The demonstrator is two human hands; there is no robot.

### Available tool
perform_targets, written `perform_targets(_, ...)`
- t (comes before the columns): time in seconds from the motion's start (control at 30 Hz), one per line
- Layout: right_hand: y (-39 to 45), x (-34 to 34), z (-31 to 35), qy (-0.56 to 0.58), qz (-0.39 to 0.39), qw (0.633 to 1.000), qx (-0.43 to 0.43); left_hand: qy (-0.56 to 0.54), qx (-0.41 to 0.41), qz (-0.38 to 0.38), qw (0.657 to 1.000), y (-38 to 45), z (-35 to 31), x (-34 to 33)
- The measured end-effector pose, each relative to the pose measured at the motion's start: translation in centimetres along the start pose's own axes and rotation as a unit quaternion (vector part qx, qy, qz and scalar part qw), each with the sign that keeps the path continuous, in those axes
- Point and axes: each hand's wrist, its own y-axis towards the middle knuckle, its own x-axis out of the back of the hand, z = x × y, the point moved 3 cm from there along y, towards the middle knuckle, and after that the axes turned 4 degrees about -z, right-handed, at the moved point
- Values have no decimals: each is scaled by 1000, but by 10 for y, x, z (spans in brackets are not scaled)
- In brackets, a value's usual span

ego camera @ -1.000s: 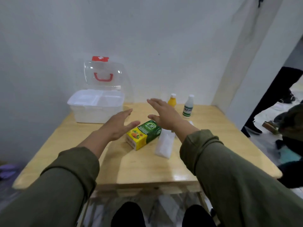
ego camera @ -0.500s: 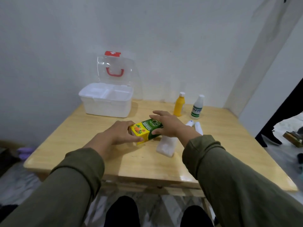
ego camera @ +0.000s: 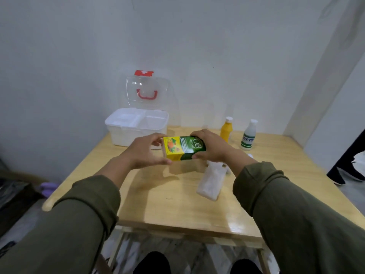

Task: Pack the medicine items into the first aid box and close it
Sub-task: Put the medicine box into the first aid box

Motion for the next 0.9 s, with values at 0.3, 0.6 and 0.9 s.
perform_targets(0.3, 67, 48, 17, -8, -52, 999, -10, 196, 89, -89, 972, 53, 45, 77)
perform_targets(0.6, 147, 33, 38, -48, -38, 998, -34, 221, 185, -22, 957, 89, 101, 87)
perform_targets(0.9, 189, 18, 50, -86, 28, 996, -12, 124, 192, 5, 973, 95, 126, 89)
